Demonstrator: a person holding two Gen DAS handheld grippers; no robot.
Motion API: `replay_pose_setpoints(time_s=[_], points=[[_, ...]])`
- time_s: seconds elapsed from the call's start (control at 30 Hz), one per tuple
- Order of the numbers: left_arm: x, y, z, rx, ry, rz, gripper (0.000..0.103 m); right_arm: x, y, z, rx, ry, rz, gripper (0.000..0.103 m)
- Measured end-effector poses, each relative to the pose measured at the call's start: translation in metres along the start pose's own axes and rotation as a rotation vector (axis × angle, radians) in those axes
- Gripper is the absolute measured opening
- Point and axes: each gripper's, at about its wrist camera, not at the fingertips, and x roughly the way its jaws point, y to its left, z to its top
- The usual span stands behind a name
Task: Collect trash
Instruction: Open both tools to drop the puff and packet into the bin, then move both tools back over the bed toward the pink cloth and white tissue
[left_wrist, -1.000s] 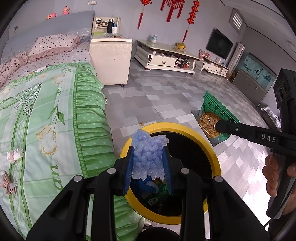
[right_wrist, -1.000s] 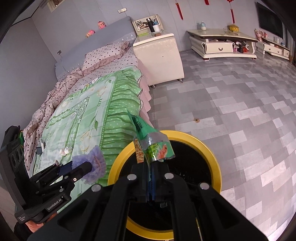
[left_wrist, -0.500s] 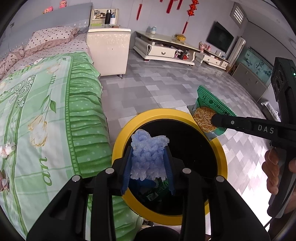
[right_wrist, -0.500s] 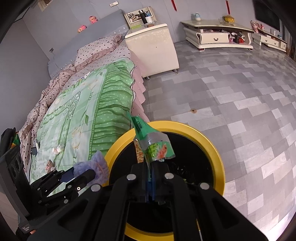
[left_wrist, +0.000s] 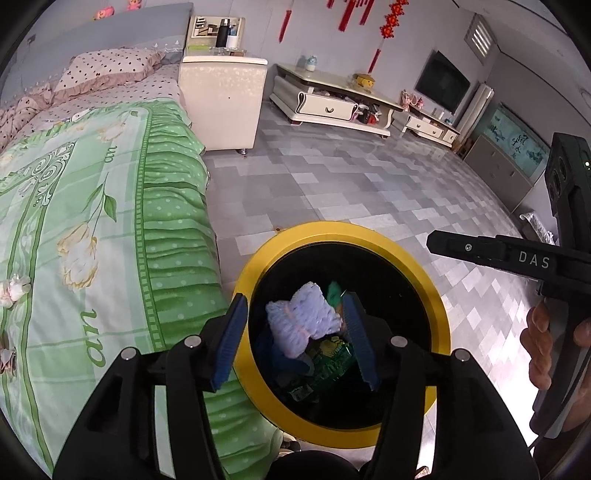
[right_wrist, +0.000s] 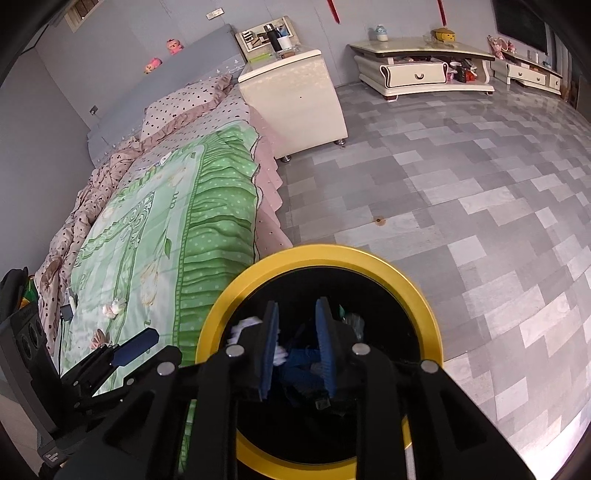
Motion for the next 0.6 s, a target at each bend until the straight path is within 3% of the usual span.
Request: replay_pose_setpoints(time_s=[0.2, 0.3, 0.6], points=[[-0.014, 0.013, 0.001, -0.009, -0.027, 0.026, 0.068, -0.005, 0.005, 0.000, 0.006, -0.010, 0.004, 0.029], [-0.024, 0.026, 0.000, -0.018, -0.046, 0.061, 0.075, -0.007, 0.013, 0.000, -0.004, -0.014, 0.011, 0.038], [-0.058, 0.095, -0.009, -0.079, -0.075, 0.172, 0.079, -0.002, 0.069, 0.002, -0.083, -0.015, 0.065, 0.054]])
